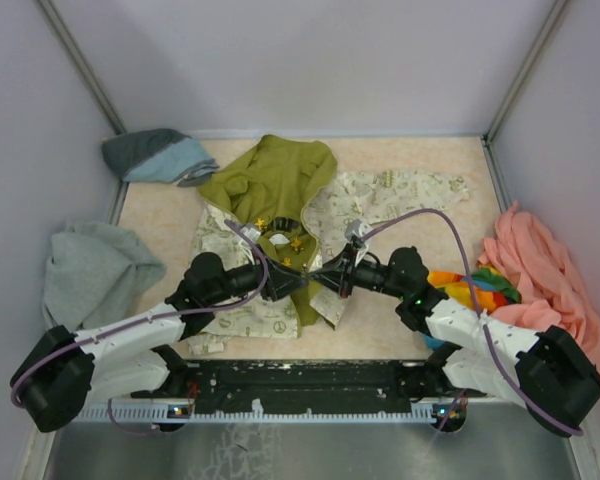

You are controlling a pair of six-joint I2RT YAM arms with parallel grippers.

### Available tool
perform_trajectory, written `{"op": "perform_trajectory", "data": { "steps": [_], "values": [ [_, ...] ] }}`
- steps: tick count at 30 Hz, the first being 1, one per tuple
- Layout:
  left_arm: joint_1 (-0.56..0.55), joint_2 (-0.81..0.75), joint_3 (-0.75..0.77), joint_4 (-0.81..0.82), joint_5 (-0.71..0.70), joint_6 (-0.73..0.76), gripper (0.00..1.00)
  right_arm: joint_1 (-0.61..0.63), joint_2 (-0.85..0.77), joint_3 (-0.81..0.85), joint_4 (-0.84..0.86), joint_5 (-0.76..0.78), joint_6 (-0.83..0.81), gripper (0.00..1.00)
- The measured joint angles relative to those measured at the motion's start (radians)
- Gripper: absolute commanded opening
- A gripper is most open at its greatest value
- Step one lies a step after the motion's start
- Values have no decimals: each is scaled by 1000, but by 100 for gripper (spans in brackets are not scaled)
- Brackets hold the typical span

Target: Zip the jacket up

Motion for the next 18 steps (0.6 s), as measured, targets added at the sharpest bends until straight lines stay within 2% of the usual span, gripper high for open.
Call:
{"op": "perform_trajectory", "data": {
  "steps": [9,18],
  "values": [
    [0,20,0,54,28,-20,26,0,3,-18,18,2,12,0],
    [0,18,2,31,27,-18,2,0,7,-19,28,6,13,0]
  ]
}}
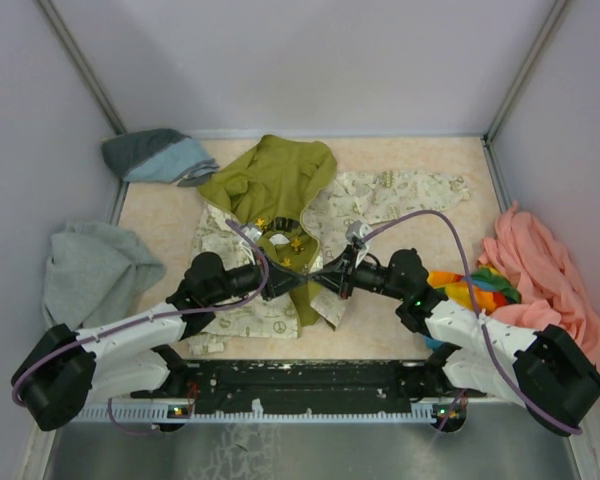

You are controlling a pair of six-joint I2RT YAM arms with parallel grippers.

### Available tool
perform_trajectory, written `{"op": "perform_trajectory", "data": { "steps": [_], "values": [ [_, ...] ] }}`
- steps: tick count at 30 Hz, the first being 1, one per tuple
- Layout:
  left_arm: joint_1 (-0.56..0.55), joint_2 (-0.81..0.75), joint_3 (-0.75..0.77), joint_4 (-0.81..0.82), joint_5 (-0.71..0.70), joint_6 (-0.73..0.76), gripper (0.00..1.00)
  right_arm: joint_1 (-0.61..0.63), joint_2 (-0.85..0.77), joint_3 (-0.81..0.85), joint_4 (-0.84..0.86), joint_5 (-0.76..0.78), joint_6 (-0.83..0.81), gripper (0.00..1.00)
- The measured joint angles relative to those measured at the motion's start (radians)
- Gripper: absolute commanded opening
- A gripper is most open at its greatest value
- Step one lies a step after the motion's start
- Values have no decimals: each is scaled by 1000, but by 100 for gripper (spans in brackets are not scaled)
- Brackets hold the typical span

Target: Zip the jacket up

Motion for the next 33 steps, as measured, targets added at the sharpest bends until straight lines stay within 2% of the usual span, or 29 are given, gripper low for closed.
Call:
{"op": "perform_trajectory", "data": {
  "steps": [1,9,14,17,19,27,33],
  "values": [
    [0,0,0,0,1,0,0,0,0,0,0,3,1,0],
    [0,0,6,-34,11,2,0,0,0,-13,6,22,7,0],
    [0,0,54,-154,2,9,20,0,0,-13,-7,26,3,0],
    [0,-1,94,-274,-17,11,35,0,-1,-13,-12,26,-7,0],
    [0,-14,114,-355,-34,11,41,0,-1,-13,-19,28,-15,0],
    [-12,-64,212,-729,-165,-11,51,-5,-49,-30,-90,77,-69,0],
    [-115,35,336,-1034,-341,-46,55,-5,-105,-66,-138,145,-112,0]
  ]
}}
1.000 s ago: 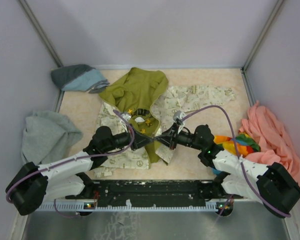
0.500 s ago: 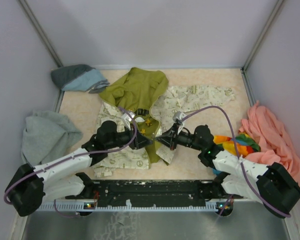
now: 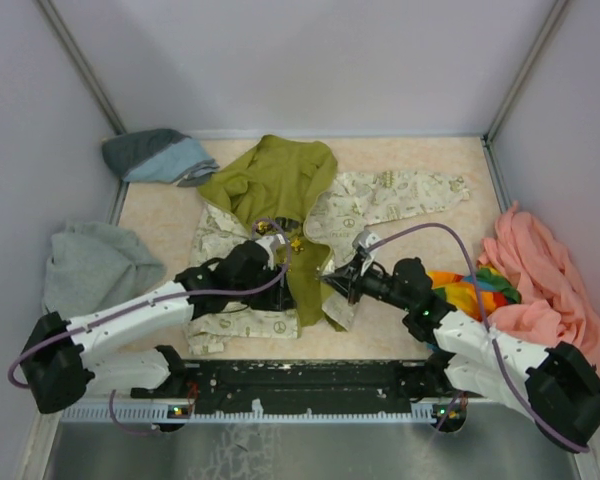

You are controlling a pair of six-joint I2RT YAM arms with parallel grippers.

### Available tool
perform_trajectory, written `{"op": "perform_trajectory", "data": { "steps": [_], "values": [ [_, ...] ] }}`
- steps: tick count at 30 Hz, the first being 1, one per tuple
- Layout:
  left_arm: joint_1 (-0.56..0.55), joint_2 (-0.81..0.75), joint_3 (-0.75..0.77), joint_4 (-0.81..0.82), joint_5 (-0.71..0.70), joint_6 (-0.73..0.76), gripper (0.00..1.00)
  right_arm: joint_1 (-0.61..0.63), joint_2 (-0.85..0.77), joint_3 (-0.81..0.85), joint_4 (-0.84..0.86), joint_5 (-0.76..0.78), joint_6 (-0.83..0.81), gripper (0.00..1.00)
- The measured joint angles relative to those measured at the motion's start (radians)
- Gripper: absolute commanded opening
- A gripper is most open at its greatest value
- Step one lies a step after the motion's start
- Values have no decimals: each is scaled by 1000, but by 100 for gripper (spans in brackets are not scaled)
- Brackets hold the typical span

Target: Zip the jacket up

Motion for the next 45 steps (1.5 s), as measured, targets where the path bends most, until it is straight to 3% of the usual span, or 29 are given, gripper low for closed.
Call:
{"op": "perform_trajectory", "data": {
  "steps": [7,17,22,45],
  "values": [
    [-135,211,161,-216,-166,-53,58,-3,-39,-37,-37,67,-21,0],
    [-207,484,301,-348,-266,-82,53,-6,-80,-40,-55,148,-25,0],
    [-209,512,304,-361,-268,-83,49,-6,-86,-41,-73,169,-25,0],
    [-210,560,285,-337,-214,-100,52,-6,-50,-45,-84,178,-24,0]
  ]
}}
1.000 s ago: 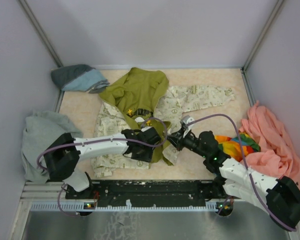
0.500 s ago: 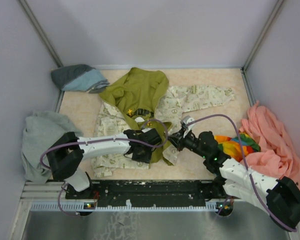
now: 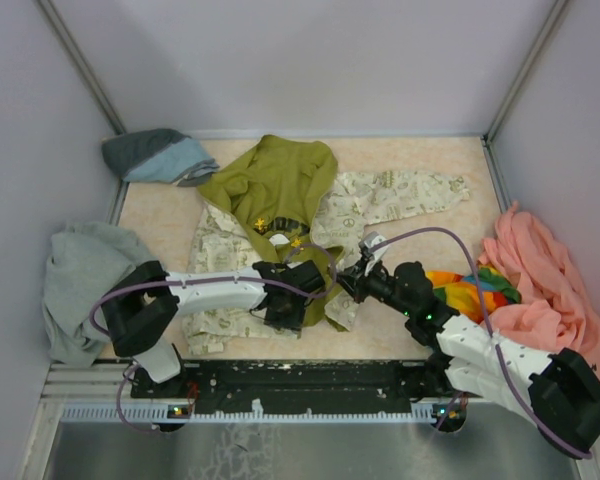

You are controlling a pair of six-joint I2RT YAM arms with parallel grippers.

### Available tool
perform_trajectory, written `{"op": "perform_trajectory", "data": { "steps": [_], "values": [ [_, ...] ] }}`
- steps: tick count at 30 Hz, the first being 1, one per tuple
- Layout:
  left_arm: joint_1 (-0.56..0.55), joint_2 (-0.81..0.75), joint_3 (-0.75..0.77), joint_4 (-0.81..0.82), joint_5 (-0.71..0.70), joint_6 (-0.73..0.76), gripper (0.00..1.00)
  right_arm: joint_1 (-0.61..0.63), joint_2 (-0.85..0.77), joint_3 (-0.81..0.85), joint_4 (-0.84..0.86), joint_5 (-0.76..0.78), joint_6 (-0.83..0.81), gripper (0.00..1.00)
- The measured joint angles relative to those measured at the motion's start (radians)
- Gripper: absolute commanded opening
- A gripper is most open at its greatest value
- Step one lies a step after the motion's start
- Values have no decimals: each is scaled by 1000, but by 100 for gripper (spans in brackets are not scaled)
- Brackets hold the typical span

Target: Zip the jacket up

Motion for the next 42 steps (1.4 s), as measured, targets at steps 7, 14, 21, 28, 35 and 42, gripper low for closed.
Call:
{"op": "perform_trajectory", "data": {
  "steps": [7,14,21,28,35,42],
  "values": [
    [-14,23,17,-15,-4,0,51,0,5,0,0,7,0,0],
    [-43,64,42,-46,-27,-3,29,0,22,0,-10,13,0,0],
    [-50,12,5,-17,-51,-26,18,0,32,0,-11,15,0,0],
    [-56,-18,-12,-39,-97,-50,14,0,38,0,-16,15,1,0],
    [-55,-120,-17,-121,-141,-58,10,0,38,0,-17,19,0,0],
    [-47,-196,-47,-138,-153,-61,0,0,38,0,-24,39,0,0]
  ]
}}
